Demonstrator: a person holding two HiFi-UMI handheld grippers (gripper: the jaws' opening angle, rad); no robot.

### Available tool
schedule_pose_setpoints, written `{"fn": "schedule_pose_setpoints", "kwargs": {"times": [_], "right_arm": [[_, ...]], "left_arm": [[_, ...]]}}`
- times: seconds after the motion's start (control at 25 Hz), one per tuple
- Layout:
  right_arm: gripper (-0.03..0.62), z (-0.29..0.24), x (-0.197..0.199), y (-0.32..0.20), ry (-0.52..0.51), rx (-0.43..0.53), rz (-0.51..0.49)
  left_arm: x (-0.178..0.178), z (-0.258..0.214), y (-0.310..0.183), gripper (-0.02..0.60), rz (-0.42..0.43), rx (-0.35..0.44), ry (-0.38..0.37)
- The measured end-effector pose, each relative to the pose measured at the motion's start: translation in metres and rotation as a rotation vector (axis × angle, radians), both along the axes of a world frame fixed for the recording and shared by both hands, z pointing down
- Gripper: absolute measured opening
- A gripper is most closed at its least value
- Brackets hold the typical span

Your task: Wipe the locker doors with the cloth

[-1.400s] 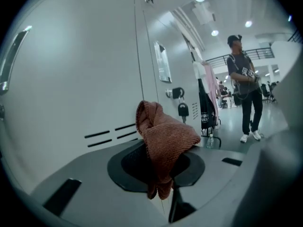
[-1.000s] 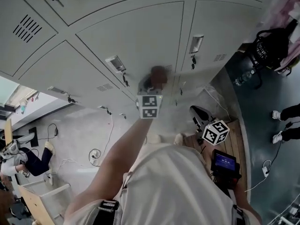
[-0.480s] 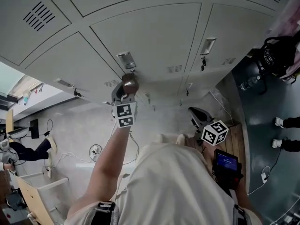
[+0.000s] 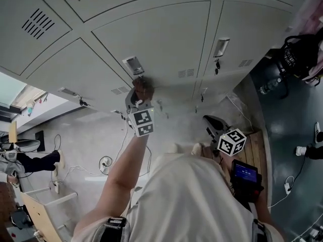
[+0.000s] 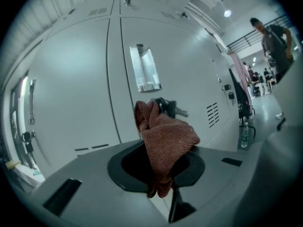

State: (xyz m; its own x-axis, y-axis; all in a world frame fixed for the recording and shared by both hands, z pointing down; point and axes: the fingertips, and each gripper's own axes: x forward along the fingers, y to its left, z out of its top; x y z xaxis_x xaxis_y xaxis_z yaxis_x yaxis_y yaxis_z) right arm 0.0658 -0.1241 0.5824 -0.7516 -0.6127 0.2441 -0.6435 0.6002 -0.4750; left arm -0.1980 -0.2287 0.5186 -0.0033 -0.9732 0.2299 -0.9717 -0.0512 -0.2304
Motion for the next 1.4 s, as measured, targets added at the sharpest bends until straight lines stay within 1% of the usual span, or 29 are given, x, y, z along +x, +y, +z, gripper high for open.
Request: {"fn": "schedule_pose_setpoints", "kwargs": {"times": [0.08, 0.12, 0.2, 0.28, 0.32, 0.36, 0.44, 0.68, 0.76, 0.84, 0.88, 0.96, 1.04, 1.12, 1.2, 1.28, 1.4], "right_arm": [[0.020, 0.000, 0.005, 0.001, 0.003, -0.003, 0.009], [0.020, 0.000, 0.009, 0.001, 0.004, -0.003, 0.016], [0.020, -0.001, 0.016, 0.000, 0.003, 0.000, 0.032], [0.020, -0.001, 0.025, 0.000, 0.002, 0.001, 0.049], [0.020, -0.001, 0.029, 0.000, 0.001, 0.001, 0.059], [0.020, -0.001, 0.033, 0.001, -0.001, 0.000, 0.067], [0.020, -0.001, 0.039, 0.001, -0.007, 0.001, 0.082], [0.020, -0.004, 0.055, 0.004, -0.015, 0.012, 0.113], [0.020, -0.006, 0.061, 0.004, -0.016, 0.019, 0.129], [0.020, -0.008, 0.068, 0.004, -0.017, 0.025, 0.145], [0.020, -0.009, 0.071, 0.004, -0.018, 0.027, 0.152], [0.020, -0.010, 0.075, 0.003, -0.021, 0.028, 0.159], [0.020, -0.009, 0.075, 0.002, -0.024, 0.027, 0.158], [0.020, -0.008, 0.070, -0.001, -0.029, 0.025, 0.147], [0.020, -0.007, 0.061, -0.003, -0.034, 0.023, 0.126], [0.020, -0.006, 0.050, -0.005, -0.036, 0.021, 0.096], [0.020, -0.004, 0.032, -0.007, -0.035, 0.018, 0.048]], "left_arm": [[0.025, 0.004, -0.005, 0.078, 0.002, -0.008, 0.045], [0.034, -0.002, -0.007, 0.078, -0.012, 0.011, 0.064], [0.044, -0.018, -0.011, 0.078, -0.074, 0.060, 0.116], [0.052, -0.026, -0.014, 0.078, -0.120, 0.074, 0.162], [0.058, -0.027, -0.016, 0.077, -0.121, 0.073, 0.164], [0.067, -0.028, -0.018, 0.078, -0.106, 0.073, 0.156], [0.094, -0.031, -0.026, 0.078, -0.046, 0.078, 0.132], [0.199, -0.053, -0.051, 0.078, 0.203, 0.114, 0.047], [0.224, -0.067, -0.056, 0.078, 0.254, 0.139, 0.038], [0.237, -0.081, -0.059, 0.078, 0.277, 0.161, 0.038], [0.238, -0.089, -0.060, 0.078, 0.276, 0.169, 0.044], [0.228, -0.100, -0.058, 0.078, 0.255, 0.181, 0.060], [0.206, -0.105, -0.053, 0.078, 0.214, 0.188, 0.076], [0.177, -0.107, -0.045, 0.078, 0.162, 0.193, 0.077], [0.142, -0.106, -0.036, 0.078, 0.097, 0.199, 0.049], [0.108, -0.104, -0.026, 0.078, 0.031, 0.198, -0.004], [0.075, -0.105, -0.017, 0.078, -0.028, 0.193, -0.082]]}}
